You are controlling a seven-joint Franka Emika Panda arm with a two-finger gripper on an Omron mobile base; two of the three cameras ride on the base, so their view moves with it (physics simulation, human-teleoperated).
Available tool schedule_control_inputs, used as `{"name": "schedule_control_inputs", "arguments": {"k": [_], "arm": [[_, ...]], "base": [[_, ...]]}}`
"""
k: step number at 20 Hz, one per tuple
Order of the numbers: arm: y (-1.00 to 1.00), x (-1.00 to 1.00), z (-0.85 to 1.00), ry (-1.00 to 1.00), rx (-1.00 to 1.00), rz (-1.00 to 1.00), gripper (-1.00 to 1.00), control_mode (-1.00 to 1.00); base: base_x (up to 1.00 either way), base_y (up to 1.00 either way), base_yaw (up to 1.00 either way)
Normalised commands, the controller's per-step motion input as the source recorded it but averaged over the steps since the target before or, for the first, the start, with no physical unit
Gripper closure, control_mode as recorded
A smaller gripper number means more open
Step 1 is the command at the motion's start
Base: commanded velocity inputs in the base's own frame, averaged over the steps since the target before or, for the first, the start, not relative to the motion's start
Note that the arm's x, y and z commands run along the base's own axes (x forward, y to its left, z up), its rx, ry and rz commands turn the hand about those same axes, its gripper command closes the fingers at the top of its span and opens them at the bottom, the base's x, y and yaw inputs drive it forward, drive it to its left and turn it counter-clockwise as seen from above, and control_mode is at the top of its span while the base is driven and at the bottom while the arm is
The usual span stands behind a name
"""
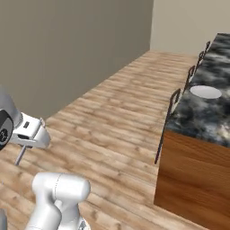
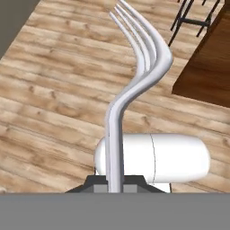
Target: Take the fork and place it on the left side of the plate. Then take the spoon and place it on the right side of the plate. Make sure they're directly next to the plate.
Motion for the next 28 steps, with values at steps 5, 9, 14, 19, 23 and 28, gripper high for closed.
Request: {"name": "schedule_control_inputs", "arguments": {"k": [5,9,14,19,23,28], "arm": [[0.00,0.00,0.00,0.00,0.00,0.00,1.00,1.00],[0.00,0.00,0.00,0.00,0.00,0.00,1.00,1.00],[0.00,0.00,0.00,0.00,0.00,0.00,1.00,1.00],[0.00,0.00,0.00,0.00,0.00,0.00,1.00,1.00],[0.00,0.00,0.00,0.00,0.00,0.00,1.00,1.00],[0.00,0.00,0.00,0.00,0.00,0.00,1.00,1.00]], "base": [[0.83,0.56,-0.50],[0.77,0.55,-0.52],[0.70,0.55,-0.54],[0.70,0.55,-0.54],[0.71,0.58,-0.53],[0.65,0.68,-0.49]]}}
